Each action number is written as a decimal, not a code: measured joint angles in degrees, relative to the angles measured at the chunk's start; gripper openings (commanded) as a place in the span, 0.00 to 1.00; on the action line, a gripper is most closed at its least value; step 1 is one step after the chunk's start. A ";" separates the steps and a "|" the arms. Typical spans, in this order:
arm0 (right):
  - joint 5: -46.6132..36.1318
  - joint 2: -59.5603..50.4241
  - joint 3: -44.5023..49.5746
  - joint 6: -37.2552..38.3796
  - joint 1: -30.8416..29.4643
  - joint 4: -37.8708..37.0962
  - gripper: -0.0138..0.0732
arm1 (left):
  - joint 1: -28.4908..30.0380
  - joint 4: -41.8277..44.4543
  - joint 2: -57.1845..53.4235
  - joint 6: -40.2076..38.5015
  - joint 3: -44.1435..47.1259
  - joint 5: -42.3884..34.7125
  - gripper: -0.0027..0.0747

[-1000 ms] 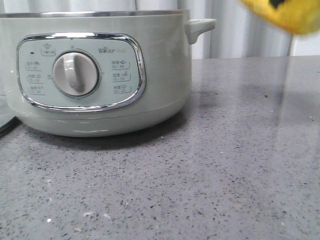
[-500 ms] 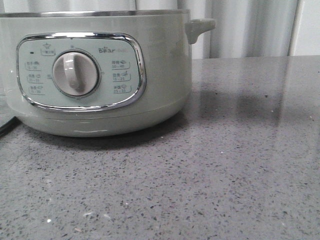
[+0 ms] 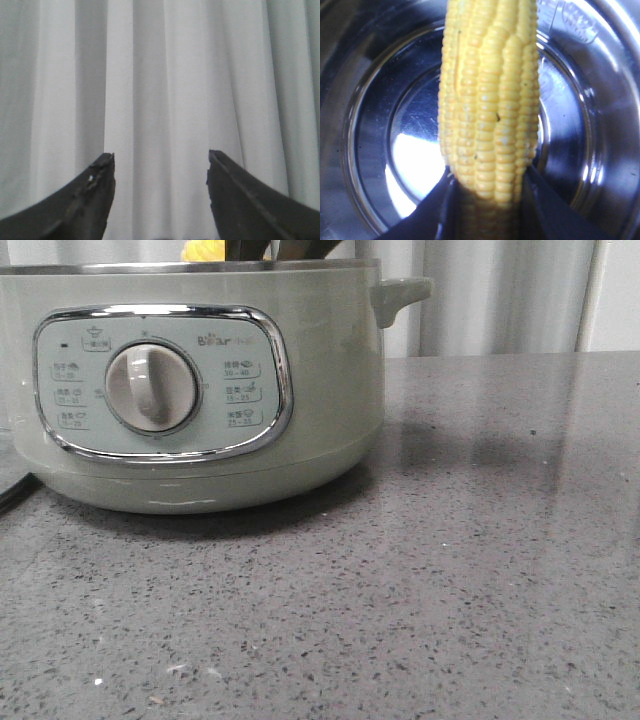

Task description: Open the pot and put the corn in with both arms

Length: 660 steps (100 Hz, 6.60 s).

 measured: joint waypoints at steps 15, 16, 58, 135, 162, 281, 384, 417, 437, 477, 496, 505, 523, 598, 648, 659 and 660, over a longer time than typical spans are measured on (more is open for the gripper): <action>0.00 0.78 -0.13 0.00 0.00 0.00 0.36 | 0.00 0.00 0.00 0.00 0.00 0.00 0.51; 0.00 0.78 -0.13 0.00 0.00 0.00 0.37 | 0.00 0.00 0.00 0.00 0.00 0.00 0.51; 0.00 0.81 -0.22 0.00 0.00 0.00 0.53 | 0.00 0.00 0.00 0.00 0.00 0.00 0.51; 7.51 -14.61 -1.29 -0.05 0.00 -4.43 0.20 | 0.00 0.09 -4.33 -1.14 0.00 5.12 0.27; 8.25 -26.91 4.77 -0.27 0.00 -4.67 0.10 | 0.00 0.13 -12.36 -2.80 0.00 13.05 0.01; -15.25 -100.81 76.16 9.76 0.00 -26.17 0.10 | 0.00 -2.55 -26.77 -3.01 11.09 25.55 0.01; -14.75 -102.75 78.27 9.76 0.00 -29.06 0.10 | 0.00 -2.85 -26.77 -3.01 13.44 25.83 0.01; -14.75 -102.75 78.27 9.76 0.00 -29.06 0.10 | 0.00 -10.65 -33.13 10.42 20.74 26.48 0.01; -14.75 -102.75 78.27 9.76 0.00 -29.06 0.10 | 0.00 -11.18 -34.05 14.43 23.99 28.57 0.01; -14.75 -102.75 78.27 9.76 0.00 -29.10 0.10 | -1.06 -10.49 -34.05 7.50 23.99 47.39 0.01; -14.75 -102.75 78.27 9.76 0.00 -29.10 0.10 | -1.06 -10.44 -34.05 7.01 23.99 47.53 0.01; -14.75 -102.75 78.27 9.76 0.00 -29.10 0.10 | -1.06 -10.44 -34.05 7.01 23.99 47.53 0.01; -14.75 -102.75 78.27 9.76 0.00 -29.10 0.10 | -1.06 -10.44 -34.05 7.01 23.99 47.53 0.01; -28.53 -102.75 82.89 9.76 -4.31 -29.56 0.10 | -1.06 -10.44 -34.05 7.01 23.99 47.53 0.01; -67.08 -102.75 99.22 0.25 -35.01 -10.04 0.10 | -1.06 -10.35 -34.05 7.01 23.99 47.57 0.01; -63.89 -102.75 99.35 0.03 -39.24 -7.03 0.10 | -1.06 -10.35 -34.05 6.97 23.99 47.57 0.01; -63.53 -102.75 99.35 -0.02 -39.44 -6.88 0.10 | -1.06 -10.35 -34.05 6.97 23.99 47.57 0.01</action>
